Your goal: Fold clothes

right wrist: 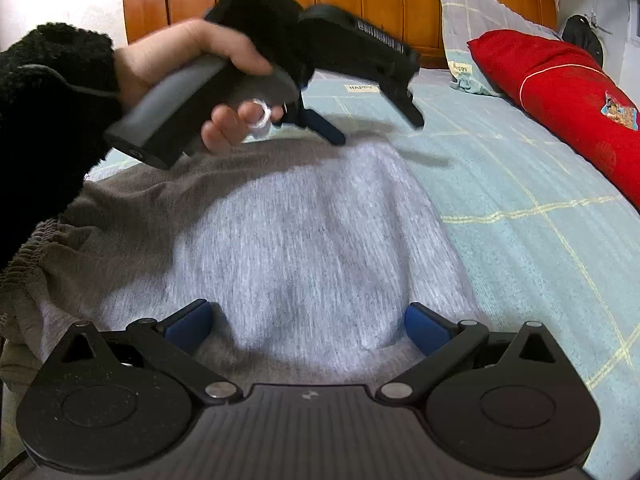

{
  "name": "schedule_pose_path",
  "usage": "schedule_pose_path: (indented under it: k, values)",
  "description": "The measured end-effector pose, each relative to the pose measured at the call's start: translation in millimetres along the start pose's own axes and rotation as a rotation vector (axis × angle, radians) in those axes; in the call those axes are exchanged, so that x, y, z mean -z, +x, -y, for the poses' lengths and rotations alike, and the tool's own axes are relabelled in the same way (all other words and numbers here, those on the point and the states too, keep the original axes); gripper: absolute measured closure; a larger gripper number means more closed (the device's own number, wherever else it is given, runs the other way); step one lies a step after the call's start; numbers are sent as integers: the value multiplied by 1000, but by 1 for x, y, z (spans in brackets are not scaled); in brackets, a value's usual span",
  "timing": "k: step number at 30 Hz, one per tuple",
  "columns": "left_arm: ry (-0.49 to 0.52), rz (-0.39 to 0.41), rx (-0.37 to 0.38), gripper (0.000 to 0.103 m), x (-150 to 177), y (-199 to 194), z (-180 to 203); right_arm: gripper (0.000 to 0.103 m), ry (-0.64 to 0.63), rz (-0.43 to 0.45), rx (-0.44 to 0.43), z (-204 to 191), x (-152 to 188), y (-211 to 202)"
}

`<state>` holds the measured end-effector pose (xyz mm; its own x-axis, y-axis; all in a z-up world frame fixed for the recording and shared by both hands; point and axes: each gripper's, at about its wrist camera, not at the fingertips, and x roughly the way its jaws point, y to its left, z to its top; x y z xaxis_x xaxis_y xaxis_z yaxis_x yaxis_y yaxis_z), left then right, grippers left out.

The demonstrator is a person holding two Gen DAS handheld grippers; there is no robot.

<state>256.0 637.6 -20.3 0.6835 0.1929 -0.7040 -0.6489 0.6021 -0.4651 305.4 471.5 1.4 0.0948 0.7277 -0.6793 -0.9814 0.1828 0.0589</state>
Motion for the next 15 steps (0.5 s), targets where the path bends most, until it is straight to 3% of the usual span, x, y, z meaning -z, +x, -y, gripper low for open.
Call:
schedule_pose_path:
  k: [3,7,11,15]
  values:
    - [63,54,-10,15,-4,-37,12,0,-3,5,-11,2,0,0]
    - [113,60,-51,14,2,-97,19,0,-4,4,-16,3,-2,-1]
    - [152,43,-46,13,39,-143,13,0,11,6,-12,2,-6,-5]
    - [110,9,-40,13,88,-154,-17,0,37,31,-37,0,-11,-13]
